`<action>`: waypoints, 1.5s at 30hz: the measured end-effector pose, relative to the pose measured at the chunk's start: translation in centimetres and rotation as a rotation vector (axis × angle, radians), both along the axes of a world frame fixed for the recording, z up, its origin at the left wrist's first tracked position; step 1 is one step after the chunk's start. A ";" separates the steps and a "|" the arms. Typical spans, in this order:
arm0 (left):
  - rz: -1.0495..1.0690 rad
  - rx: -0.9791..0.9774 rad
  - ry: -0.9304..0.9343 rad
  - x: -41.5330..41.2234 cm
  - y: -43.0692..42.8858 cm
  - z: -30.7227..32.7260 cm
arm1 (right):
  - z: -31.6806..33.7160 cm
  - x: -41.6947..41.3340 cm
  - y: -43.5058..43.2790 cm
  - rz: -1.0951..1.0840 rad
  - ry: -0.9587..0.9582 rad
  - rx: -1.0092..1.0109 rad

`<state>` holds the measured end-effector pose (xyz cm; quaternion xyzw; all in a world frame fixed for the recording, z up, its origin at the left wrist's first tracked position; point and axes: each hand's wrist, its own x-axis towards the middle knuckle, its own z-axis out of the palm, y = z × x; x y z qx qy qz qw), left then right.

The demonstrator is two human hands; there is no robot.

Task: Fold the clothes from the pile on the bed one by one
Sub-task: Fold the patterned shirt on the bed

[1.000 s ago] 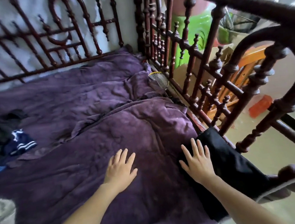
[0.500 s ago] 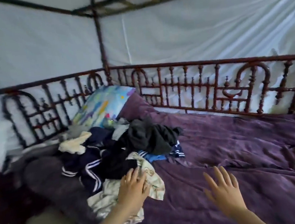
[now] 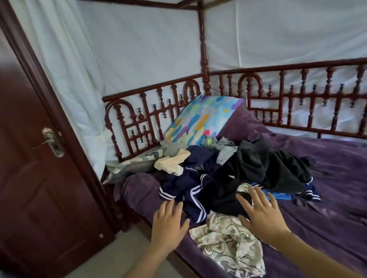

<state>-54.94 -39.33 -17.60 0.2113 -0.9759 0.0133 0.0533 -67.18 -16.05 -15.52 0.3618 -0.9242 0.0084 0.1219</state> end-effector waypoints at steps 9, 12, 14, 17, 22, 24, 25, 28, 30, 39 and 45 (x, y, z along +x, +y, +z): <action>-0.017 0.049 -0.001 -7.4 -5.9 -1.4 | -4.9 -9.0 -4.4 -0.068 -0.111 -0.023; -0.039 0.082 -0.022 -10.5 -7.7 -1.7 | -7.6 -12.5 -5.6 -0.143 -0.222 0.013; -0.039 0.101 -0.025 -12.2 -9.1 -2.4 | -9.6 -14.5 -6.2 -0.165 -0.260 -0.058; -0.034 0.155 -0.033 -13.5 -10.3 -4.4 | -12.5 -15.8 -6.7 -0.241 -0.366 0.054; -0.065 0.240 -0.121 -13.7 -10.1 -8.3 | -17.6 -14.6 -6.2 -0.349 -0.602 0.162; -0.177 0.219 -0.169 -14.6 -10.1 -9.5 | -19.1 -13.8 -6.5 -0.394 -0.683 0.165; -0.230 0.185 -0.189 -15.2 -10.1 -10.1 | -19.8 -13.3 -6.8 -0.419 -0.726 0.154; -0.382 0.135 -0.168 -17.5 -10.0 -11.5 | -21.7 -12.2 -8.3 -0.529 -0.898 0.036; -0.464 0.208 -0.260 -19.1 -10.2 -11.9 | -22.7 -11.9 -9.3 -0.684 -1.009 -0.120; -0.791 0.197 -0.219 -26.4 -15.6 -11.4 | -24.1 -11.5 -11.9 -1.187 -0.958 -0.400; -0.886 0.325 -0.206 -30.8 -14.4 -11.5 | -15.1 -13.2 -10.0 -1.190 -0.673 -0.628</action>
